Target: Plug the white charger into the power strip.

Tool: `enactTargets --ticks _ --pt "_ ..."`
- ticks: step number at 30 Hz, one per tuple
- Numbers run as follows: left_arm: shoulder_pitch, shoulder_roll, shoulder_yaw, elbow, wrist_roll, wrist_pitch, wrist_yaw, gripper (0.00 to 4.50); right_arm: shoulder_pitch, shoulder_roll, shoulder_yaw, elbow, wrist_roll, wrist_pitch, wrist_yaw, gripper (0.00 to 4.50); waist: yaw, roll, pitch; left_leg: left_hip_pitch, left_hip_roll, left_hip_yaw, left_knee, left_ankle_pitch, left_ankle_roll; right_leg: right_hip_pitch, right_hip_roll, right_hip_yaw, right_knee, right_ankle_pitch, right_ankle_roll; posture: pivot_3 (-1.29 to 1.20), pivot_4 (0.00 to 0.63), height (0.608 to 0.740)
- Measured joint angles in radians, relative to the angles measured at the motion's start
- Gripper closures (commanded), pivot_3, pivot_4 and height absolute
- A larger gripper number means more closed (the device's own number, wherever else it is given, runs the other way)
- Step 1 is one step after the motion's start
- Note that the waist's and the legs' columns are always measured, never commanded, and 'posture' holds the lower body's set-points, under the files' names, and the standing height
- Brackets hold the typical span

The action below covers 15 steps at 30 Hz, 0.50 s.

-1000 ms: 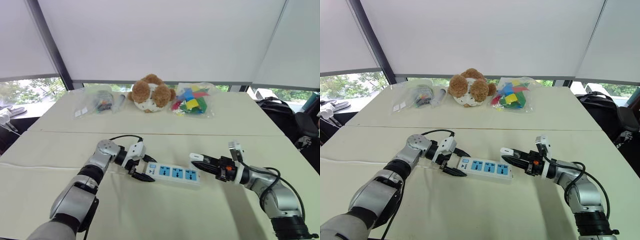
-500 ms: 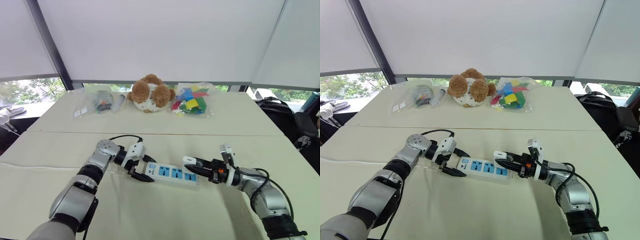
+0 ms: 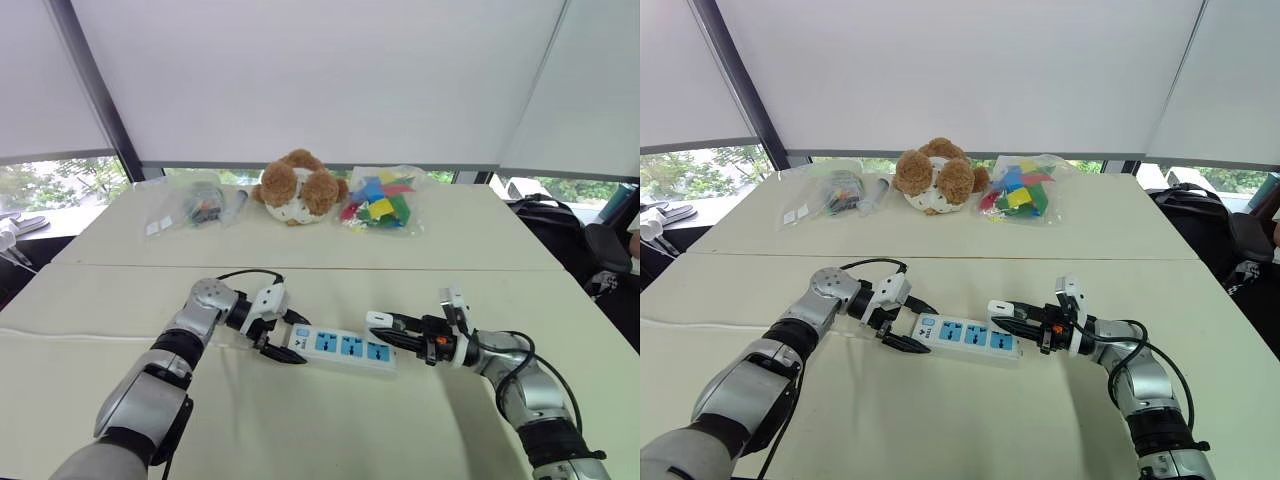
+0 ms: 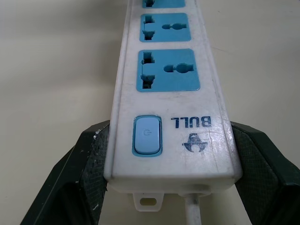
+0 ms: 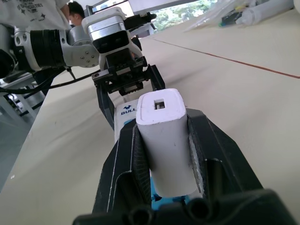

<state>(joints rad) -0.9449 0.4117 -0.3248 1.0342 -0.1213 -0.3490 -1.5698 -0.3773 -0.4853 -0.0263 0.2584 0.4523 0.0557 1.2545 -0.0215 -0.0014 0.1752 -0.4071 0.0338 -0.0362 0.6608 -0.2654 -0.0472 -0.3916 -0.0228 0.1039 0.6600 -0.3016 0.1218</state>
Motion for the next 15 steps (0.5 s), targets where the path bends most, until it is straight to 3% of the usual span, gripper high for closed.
enactTargets --ticks 15 --pt "0.013 0.017 -0.02 -0.029 -0.014 0.012 -0.001 1.49 0.007 0.003 0.03 0.078 -0.006 -0.095 0.042 3.77 0.001 -0.004 -0.001 0.001 0.002 0.0 0.001 0.0 0.0 0.001 0.003 0.001 0.002 0.0 0.0 0.0 0.15 0.739"
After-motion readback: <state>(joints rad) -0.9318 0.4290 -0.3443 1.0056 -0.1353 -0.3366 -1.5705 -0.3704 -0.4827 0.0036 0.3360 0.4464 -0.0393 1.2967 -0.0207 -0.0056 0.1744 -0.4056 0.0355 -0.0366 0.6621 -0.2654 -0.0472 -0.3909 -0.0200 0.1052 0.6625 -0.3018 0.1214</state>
